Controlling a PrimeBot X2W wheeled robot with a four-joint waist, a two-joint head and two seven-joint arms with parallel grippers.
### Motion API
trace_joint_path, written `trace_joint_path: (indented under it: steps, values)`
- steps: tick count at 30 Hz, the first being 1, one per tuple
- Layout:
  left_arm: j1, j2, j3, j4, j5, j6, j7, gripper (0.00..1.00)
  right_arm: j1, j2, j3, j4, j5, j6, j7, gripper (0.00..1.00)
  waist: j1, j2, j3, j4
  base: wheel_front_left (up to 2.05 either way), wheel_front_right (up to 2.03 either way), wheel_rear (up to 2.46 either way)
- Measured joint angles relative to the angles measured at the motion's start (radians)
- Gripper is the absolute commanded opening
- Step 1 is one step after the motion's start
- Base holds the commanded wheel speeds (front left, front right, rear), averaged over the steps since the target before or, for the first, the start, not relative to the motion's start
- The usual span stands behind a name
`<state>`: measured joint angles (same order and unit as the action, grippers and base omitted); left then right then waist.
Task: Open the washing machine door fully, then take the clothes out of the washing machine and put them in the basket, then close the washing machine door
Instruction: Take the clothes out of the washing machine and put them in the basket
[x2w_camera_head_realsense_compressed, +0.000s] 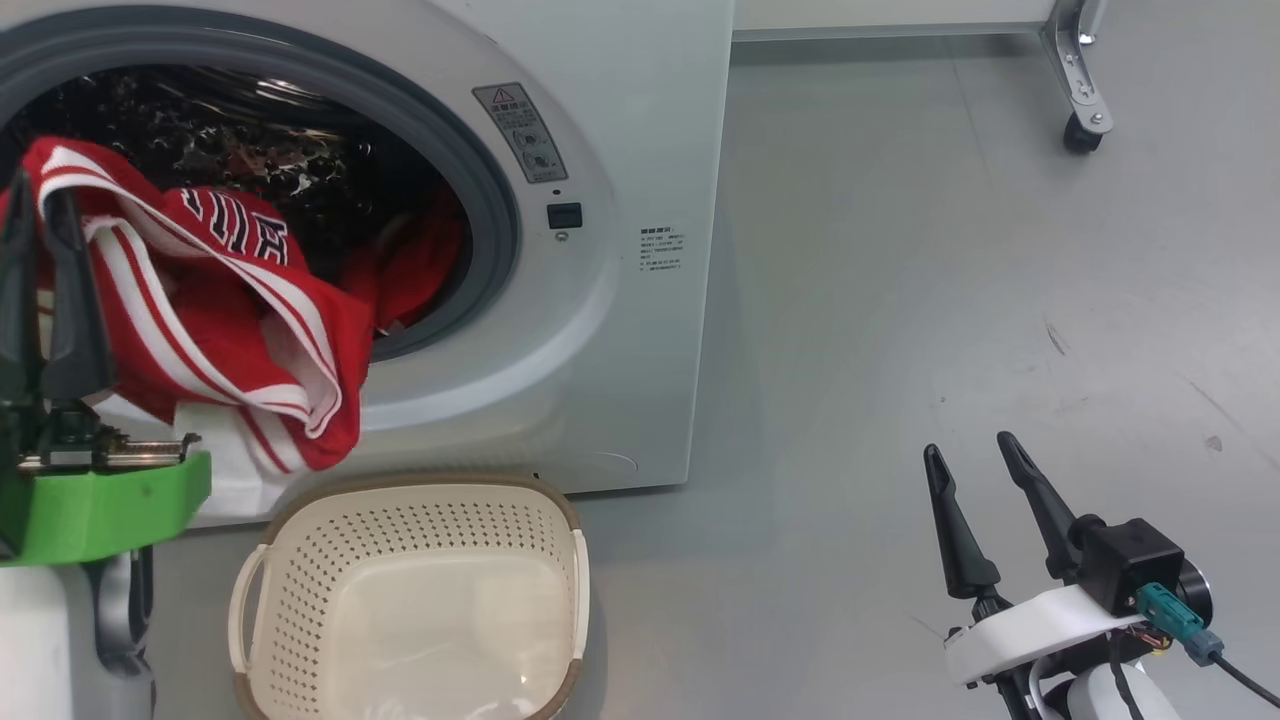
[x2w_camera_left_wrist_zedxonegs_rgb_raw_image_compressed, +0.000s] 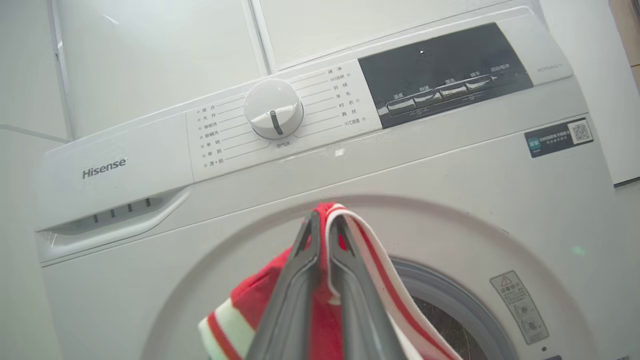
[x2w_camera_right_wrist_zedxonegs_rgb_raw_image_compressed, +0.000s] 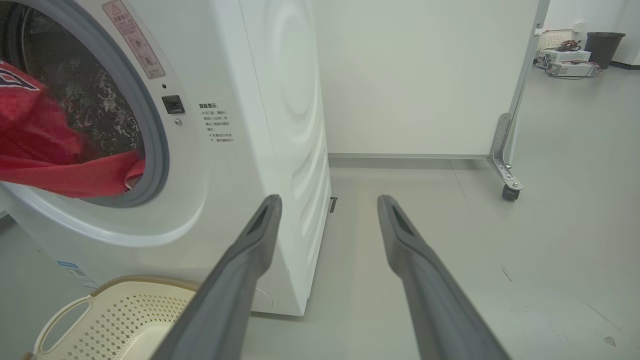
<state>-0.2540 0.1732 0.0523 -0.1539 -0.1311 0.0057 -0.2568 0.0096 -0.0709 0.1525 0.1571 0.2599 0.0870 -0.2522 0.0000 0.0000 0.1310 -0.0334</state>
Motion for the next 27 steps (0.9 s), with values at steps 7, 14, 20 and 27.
trace_joint_path:
  steps: [7, 14, 20, 27]
  values:
    - [0.059, -0.016, -0.008, -0.036, 0.005, 0.001, -0.001, 0.0, 0.0, 0.001, -0.002, -0.002, -0.005, 0.002, 0.0, 1.0, 0.0, 0.0, 0.01, 0.003, 0.0, 0.0, 0.0]
    - [0.168, -0.035, -0.054, 0.082, -0.005, -0.017, 0.0, 0.0, 0.0, 0.001, 0.003, -0.003, -0.009, 0.004, 0.0, 1.0, 0.0, 0.0, 0.019, -0.001, 0.0, 0.0, 0.0]
    - [0.209, -0.046, -0.067, 0.192, -0.026, -0.03, 0.0, 0.0, -0.001, 0.004, 0.009, -0.006, -0.012, 0.008, 0.0, 1.0, 0.0, 0.0, 0.039, -0.013, 0.0, 0.0, 0.0]
    - [0.219, -0.049, -0.09, 0.297, -0.026, -0.046, 0.0, 0.0, -0.01, 0.004, 0.018, -0.007, -0.018, 0.009, 0.0, 1.0, 0.0, 0.0, 0.072, -0.034, 0.0, 0.0, 0.0]
